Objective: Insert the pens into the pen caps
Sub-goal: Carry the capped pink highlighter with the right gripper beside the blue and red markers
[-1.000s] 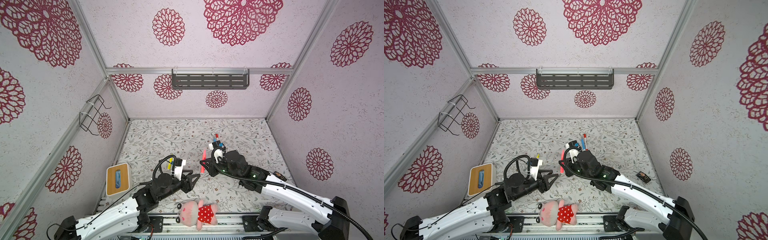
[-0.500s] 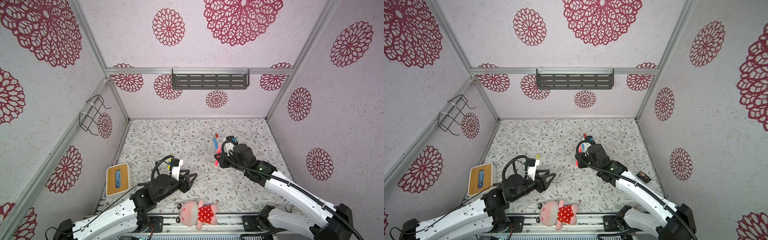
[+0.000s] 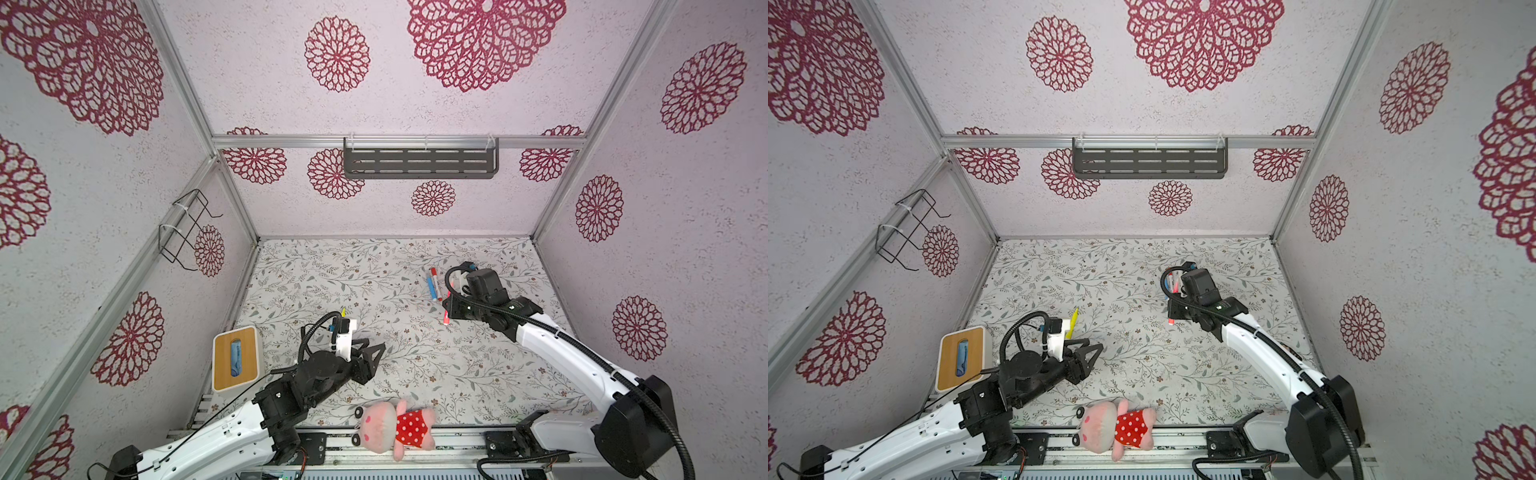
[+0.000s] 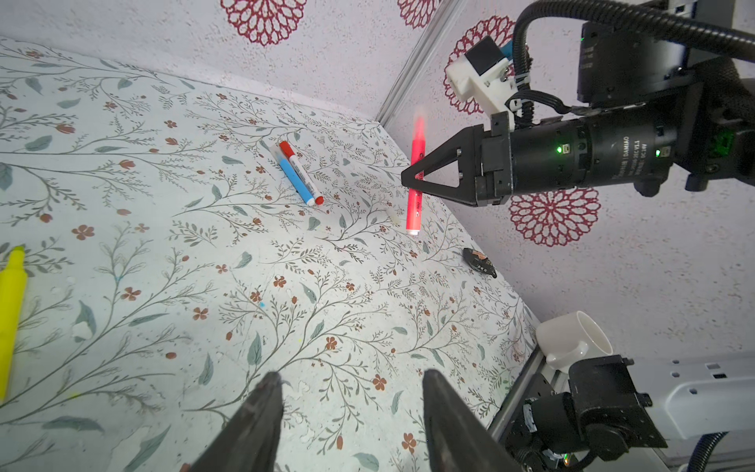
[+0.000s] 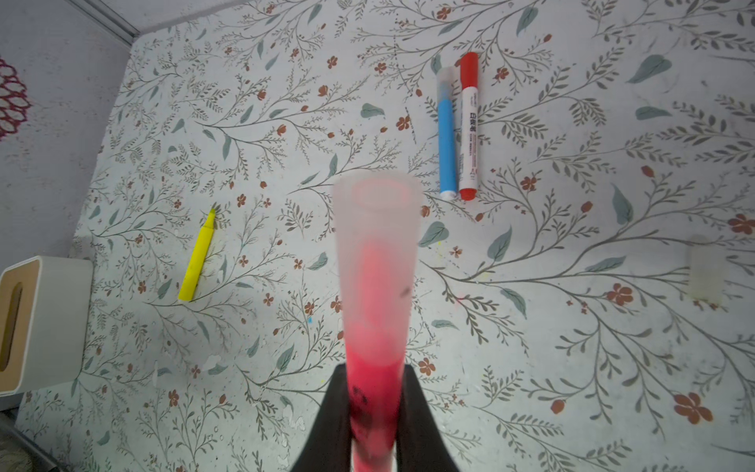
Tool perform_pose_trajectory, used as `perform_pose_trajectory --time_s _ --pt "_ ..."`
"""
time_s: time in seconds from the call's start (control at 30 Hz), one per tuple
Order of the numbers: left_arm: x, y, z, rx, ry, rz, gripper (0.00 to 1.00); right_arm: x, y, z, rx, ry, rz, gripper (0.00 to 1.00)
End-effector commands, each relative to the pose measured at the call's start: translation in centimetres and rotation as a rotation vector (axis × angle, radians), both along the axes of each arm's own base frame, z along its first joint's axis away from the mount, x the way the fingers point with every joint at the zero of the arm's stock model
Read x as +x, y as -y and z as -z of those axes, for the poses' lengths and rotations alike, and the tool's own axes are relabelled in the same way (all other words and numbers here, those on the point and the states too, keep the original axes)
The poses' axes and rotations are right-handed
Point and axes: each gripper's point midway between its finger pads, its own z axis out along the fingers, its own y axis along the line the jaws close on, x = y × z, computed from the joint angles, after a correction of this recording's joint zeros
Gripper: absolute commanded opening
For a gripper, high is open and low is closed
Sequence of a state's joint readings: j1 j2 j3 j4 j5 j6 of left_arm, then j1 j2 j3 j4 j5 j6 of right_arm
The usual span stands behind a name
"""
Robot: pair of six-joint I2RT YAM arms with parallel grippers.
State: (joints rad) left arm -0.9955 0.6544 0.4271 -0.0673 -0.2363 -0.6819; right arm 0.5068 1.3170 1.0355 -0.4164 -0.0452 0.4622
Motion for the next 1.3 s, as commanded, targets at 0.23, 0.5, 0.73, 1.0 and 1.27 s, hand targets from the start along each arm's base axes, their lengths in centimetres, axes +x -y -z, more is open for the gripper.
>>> perform_pose_trajectory --time_s 0.23,0.5,0.73,1.0,1.27 --pt "0.0 -1.1 0.4 0.024 0.007 -0.04 0.57 5.5 1.9 1.8 -0.192 -0.064 -0.003 0.01" --pt "-0.4 -1.9 -0.4 -0.009 0.01 -0.046 0.57 9.9 2.8 5.2 -0.283 -0.163 -0.002 0.0" --pt "-0.7 -2.7 -0.9 -0.02 0.015 -0.058 0.57 12.4 2.9 7.4 -0.327 -0.22 -0.005 0.0" --pt "-1.0 -3.2 -1.1 -0.032 0.017 -0.06 0.57 15.0 3.4 8.9 -0.38 -0.267 -0.005 0.0" --pt "-1.2 -3.3 -1.1 -0.048 0.014 -0.061 0.57 16.3 3.6 10.6 -0.374 -0.311 0.001 0.02"
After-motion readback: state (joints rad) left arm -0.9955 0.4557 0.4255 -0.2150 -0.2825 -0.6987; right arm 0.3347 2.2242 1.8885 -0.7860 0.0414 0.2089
